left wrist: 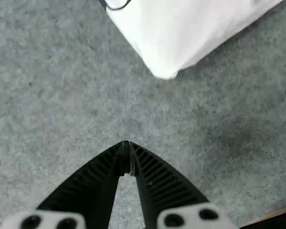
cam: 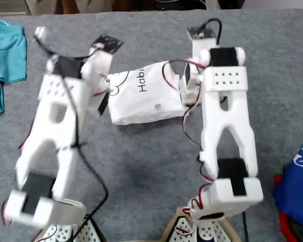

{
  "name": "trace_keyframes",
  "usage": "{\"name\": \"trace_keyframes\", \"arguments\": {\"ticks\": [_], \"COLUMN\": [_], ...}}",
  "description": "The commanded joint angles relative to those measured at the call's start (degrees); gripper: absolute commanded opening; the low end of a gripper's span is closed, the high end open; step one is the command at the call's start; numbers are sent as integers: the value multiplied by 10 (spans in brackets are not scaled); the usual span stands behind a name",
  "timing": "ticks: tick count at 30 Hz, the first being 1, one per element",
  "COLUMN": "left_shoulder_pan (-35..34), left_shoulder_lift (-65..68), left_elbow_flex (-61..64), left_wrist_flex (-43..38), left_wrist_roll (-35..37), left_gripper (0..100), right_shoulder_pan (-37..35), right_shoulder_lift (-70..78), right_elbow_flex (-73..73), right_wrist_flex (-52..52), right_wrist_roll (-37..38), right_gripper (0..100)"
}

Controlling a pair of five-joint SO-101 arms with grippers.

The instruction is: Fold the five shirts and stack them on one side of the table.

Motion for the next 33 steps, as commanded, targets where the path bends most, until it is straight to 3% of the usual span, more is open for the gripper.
{"name": "trace_keyframes", "arguments": {"ticks": [1, 5, 10, 16, 19, 25, 33], "left_shoulder_pan": [-12, -53, -95, -133, -150, -175, -175], "left_shoulder_lift": [-144, -243, -297, -299, -299, -298, -298], "left_elbow_flex": [114, 218, 301, 326, 325, 326, 325], "left_wrist_flex": [-44, -83, -106, -109, -113, -120, -120], "left_wrist_roll": [-3, -2, -2, -1, -1, -2, -4], "left_gripper": [19, 19, 19, 19, 19, 19, 19], "right_shoulder_pan": [3, 1, -29, -113, -145, -136, -95], "right_shoulder_lift": [-54, -55, -54, -54, -54, -36, 63], "right_elbow_flex": [78, 129, 161, 182, 187, 219, 278], "right_wrist_flex": [7, -32, -137, -213, -263, -412, -546], "right_wrist_roll": [-59, -218, -335, -549, -640, -753, -807], "right_gripper": [5, 8, 41, 309, 394, 395, 377]}}
